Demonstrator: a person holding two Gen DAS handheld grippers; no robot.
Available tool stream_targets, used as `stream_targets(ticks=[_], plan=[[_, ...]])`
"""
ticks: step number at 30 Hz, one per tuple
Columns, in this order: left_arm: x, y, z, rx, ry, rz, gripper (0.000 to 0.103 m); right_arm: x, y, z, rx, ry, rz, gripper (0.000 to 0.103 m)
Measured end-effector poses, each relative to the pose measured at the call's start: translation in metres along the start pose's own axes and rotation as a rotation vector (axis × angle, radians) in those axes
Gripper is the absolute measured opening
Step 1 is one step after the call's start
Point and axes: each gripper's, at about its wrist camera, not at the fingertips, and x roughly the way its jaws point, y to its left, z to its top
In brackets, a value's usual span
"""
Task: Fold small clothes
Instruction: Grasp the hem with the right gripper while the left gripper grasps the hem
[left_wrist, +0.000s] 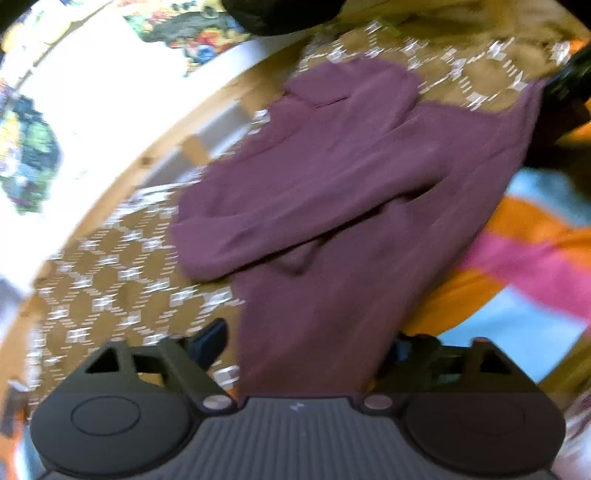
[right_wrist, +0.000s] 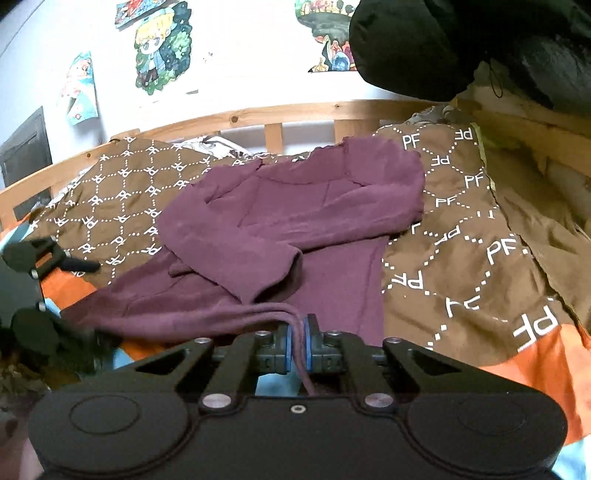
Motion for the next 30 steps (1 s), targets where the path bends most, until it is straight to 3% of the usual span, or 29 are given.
stream_targets(ticks=[6, 10, 12, 15, 18, 20, 30], plan=[[0.003, 0.012, -0.030, 0.021, 0.054, 0.034, 0.057, 0.002, 0.005, -0.007, -0.021, 0.039, -0.019, 0.007], [0.007, 0.013, -0.034, 0.069, 0.075, 0.053, 0.041, 0.008, 0.005, -0.023, -0.060, 0.125, -0.087, 0.025], [0.006, 0.013, -0.033, 0.084, 0.059, 0.052, 0.018, 0.008, 0.007, -0.034, -0.102, 0.164, -0.091, 0.025], [0.004, 0.016, -0.030, 0.084, 0.028, 0.047, 0.007, 0.007, 0.019, -0.039, -0.186, 0.160, -0.108, 0.025], [-0.001, 0.020, -0.025, 0.045, 0.004, 0.051, 0.006, 0.005, 0.030, -0.041, -0.266, 0.123, -0.131, 0.020], [-0.007, 0.026, -0.021, -0.004, -0.015, 0.052, 0.005, 0.005, 0.031, -0.040, -0.268, 0.117, -0.136, 0.007], [-0.070, 0.073, -0.009, -0.247, -0.156, 0.070, 0.004, -0.046, 0.043, -0.008, -0.226, -0.154, -0.201, 0.004]])
